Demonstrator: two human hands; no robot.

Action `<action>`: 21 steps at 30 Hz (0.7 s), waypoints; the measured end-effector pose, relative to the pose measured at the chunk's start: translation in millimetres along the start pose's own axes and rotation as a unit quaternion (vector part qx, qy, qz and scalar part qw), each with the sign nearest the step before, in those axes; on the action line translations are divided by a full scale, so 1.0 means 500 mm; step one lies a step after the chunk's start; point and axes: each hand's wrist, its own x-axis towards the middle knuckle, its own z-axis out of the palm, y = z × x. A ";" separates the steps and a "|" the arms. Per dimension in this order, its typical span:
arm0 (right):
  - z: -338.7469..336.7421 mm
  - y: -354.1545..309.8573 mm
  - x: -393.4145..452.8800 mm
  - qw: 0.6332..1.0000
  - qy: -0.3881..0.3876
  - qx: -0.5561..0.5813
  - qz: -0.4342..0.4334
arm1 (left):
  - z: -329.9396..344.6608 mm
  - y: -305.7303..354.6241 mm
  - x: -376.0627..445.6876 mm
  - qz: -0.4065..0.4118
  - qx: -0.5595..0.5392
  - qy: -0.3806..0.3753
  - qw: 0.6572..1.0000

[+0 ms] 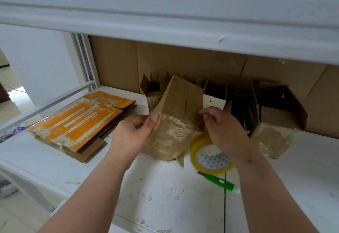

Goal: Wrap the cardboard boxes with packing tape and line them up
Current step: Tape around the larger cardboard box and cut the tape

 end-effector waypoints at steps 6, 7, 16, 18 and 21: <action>0.026 -0.025 -0.014 0.998 -0.020 -0.054 -0.015 | -0.017 -0.038 0.030 0.028 0.099 -0.015 0.995; 0.025 -0.026 -0.013 0.997 -0.026 -0.068 -0.020 | -0.020 -0.042 0.034 0.023 0.093 -0.025 0.995; 0.048 -0.063 -0.014 0.972 0.001 -0.208 -0.113 | -0.044 -0.078 0.042 0.105 0.135 0.018 0.985; 0.057 -0.071 -0.011 0.961 0.014 -0.240 -0.134 | -0.045 -0.070 0.043 0.179 0.201 0.042 0.962; 0.063 -0.078 -0.005 0.958 0.016 -0.250 -0.141 | -0.051 -0.063 0.041 0.234 0.259 0.045 0.936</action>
